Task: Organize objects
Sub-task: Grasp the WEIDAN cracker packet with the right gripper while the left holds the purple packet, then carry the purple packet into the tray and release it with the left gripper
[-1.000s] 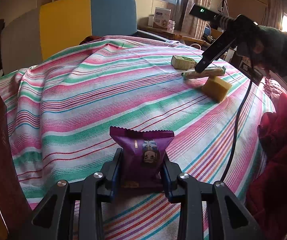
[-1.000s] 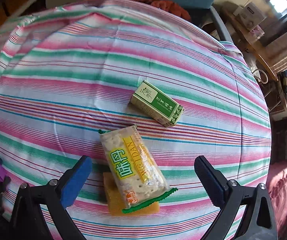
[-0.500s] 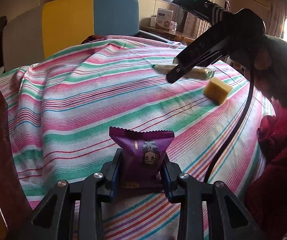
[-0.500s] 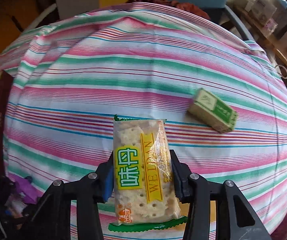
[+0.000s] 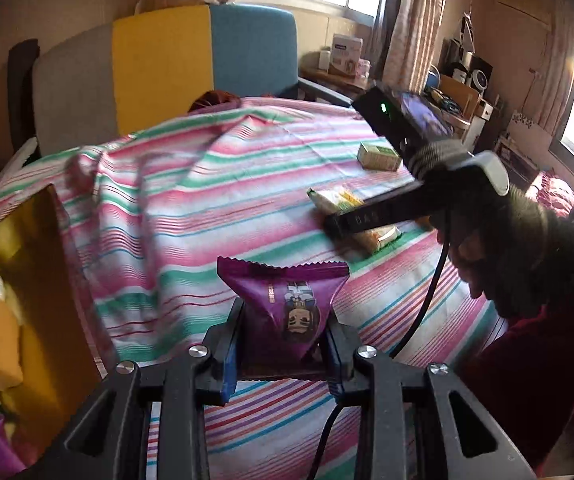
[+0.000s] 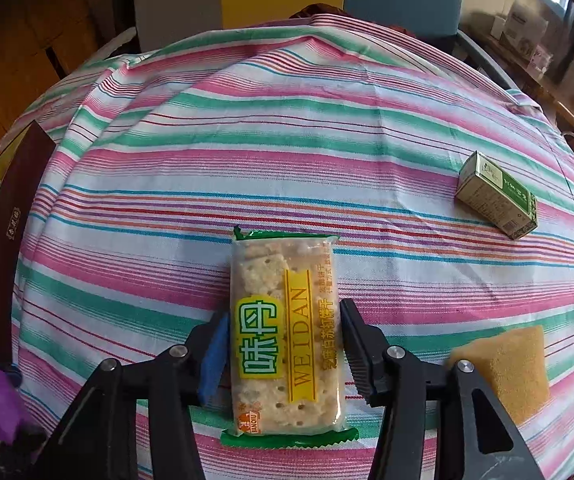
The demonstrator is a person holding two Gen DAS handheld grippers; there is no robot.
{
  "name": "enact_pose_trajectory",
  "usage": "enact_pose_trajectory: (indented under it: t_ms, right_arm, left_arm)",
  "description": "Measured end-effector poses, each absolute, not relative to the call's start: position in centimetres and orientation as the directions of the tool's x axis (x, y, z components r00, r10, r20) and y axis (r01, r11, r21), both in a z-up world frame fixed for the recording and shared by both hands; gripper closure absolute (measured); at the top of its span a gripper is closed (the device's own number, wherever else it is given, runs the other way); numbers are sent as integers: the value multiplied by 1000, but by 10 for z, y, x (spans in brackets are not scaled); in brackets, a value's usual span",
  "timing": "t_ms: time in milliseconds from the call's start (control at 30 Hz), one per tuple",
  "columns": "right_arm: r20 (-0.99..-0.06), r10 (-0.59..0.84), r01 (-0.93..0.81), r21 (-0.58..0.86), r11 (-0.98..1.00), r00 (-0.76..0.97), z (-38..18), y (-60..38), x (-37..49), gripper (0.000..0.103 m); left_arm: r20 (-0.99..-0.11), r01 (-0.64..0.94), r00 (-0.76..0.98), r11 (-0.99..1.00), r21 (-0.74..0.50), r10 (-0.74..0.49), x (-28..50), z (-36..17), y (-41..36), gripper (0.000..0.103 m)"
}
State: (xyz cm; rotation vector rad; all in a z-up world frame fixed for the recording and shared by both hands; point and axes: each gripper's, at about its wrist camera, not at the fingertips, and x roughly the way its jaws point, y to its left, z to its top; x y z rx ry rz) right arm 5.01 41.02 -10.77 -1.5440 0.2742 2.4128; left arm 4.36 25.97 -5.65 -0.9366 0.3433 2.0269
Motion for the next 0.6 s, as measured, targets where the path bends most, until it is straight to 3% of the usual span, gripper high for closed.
enact_pose_trajectory:
  t_ms: [600]
  right_arm:
    - [-892, 172, -285, -51, -957, -417, -104, 404, 48, 49]
  left_arm:
    - [-682, -599, -549, -797, -83, 483, 7, -5, 166, 69]
